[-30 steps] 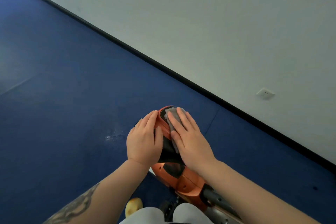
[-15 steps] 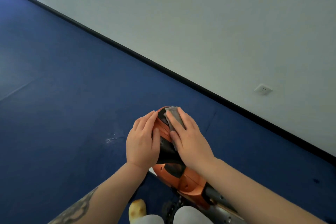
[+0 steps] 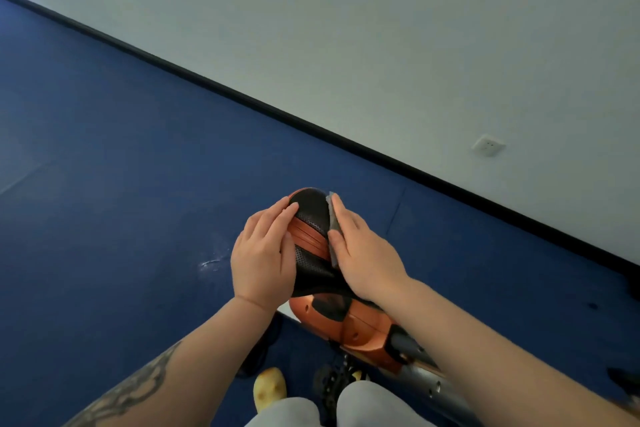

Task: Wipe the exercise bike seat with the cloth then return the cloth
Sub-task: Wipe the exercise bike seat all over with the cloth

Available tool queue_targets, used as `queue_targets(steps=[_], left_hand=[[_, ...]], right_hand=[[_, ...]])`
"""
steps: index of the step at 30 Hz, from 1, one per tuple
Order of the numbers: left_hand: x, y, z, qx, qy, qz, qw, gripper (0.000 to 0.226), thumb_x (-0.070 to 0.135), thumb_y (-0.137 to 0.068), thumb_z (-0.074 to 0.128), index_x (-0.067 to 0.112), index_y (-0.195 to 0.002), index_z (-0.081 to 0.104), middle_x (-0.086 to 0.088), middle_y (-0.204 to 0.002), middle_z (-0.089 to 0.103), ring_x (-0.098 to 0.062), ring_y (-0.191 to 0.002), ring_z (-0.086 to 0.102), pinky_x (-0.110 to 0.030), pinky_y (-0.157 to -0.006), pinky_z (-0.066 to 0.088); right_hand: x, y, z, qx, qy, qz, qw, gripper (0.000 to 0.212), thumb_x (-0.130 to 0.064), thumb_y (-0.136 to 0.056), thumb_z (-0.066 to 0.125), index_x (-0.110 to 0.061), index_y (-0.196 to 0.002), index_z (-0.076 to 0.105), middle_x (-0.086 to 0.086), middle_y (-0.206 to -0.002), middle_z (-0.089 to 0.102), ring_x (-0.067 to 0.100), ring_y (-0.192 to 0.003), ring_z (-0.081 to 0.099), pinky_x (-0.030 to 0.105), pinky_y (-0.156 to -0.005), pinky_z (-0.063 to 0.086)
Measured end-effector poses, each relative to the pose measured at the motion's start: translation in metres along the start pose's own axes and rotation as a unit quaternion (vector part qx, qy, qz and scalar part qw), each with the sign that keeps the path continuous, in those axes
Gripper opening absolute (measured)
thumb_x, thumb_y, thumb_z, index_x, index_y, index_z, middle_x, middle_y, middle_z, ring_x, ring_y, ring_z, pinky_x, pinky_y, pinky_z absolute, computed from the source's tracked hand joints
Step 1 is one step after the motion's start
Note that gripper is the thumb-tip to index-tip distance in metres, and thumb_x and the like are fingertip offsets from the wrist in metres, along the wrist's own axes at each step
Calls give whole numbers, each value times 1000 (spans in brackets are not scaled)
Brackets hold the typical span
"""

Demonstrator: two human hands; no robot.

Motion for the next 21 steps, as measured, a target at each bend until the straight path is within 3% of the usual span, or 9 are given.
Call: queue_targets(steps=[2, 5, 7, 9, 12, 16, 19, 21], left_hand=[[-1, 0, 1, 0, -5, 2, 1000, 41, 21, -91, 34, 21, -127, 55, 7, -132, 55, -12, -116, 47, -39, -90, 48], [-1, -1, 1, 2, -5, 6, 1000, 41, 17, -90, 36, 20, -126, 56, 6, -132, 56, -13, -116, 47, -38, -88, 48], [0, -1, 1, 1, -9, 6, 1000, 41, 15, -90, 38, 19, -126, 56, 6, -132, 55, -13, -116, 46, -37, -88, 48], [0, 0, 1, -1, -9, 5, 1000, 41, 16, -89, 38, 20, -126, 55, 7, -132, 55, -13, -117, 45, -37, -88, 47], [-2, 1, 1, -6, -6, -1, 1000, 42, 20, -90, 35, 23, -127, 54, 9, -133, 54, -11, -119, 44, -39, -89, 48], [-2, 0, 3, -2, -4, 2, 1000, 41, 21, -91, 35, 22, -127, 54, 9, -133, 54, -12, -119, 45, -36, -91, 45], [-2, 0, 2, 3, -5, 6, 1000, 41, 20, -91, 36, 24, -127, 54, 10, -133, 54, -10, -118, 44, -31, -89, 43], [-3, 0, 3, 3, -7, 6, 1000, 40, 20, -91, 36, 25, -127, 53, 10, -132, 54, -10, -118, 44, -31, -87, 43]], right_hand=[[1, -3, -3, -2, 44, 25, 999, 56, -50, -99, 16, -40, -150, -6, -2, -147, 40, 25, -100, 61, 36, -69, 45], [-8, -34, -12, -44, 3, 99, 994, 57, -50, -100, 10, -32, -153, 5, 7, -146, 46, 33, -122, 52, 43, -90, 41], [-13, -42, -14, -55, -51, 110, 991, 57, -50, -100, 9, -31, -153, 9, 9, -148, 45, 32, -128, 48, 43, -97, 39], [-8, -22, -14, -45, -29, 81, 995, 56, -50, -100, 11, -32, -152, 9, 7, -143, 49, 33, -119, 54, 44, -91, 42], [23, 39, -13, -30, 29, 26, 999, 48, -49, -99, 16, -36, -144, 23, -1, -117, 62, 26, -96, 61, 43, -78, 48], [56, 67, -23, -55, 26, 52, 997, 36, -48, -98, 16, -37, -119, 42, -11, -84, 58, 15, -72, 56, 38, -65, 45], [34, 37, -17, -45, 36, 58, 997, 38, -45, -100, 14, -28, -112, 46, 1, -95, 63, 27, -86, 60, 39, -69, 43], [14, 18, -5, 10, 33, 71, 997, 47, -48, -100, 13, -27, -131, 41, 3, -109, 64, 30, -98, 61, 38, -69, 40]])
Point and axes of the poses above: each hand's wrist, its own y-axis away from the middle knuckle, its own z-axis out of the palm, x = y × z, the point moved 2 cm from there along -y, towards the middle knuckle
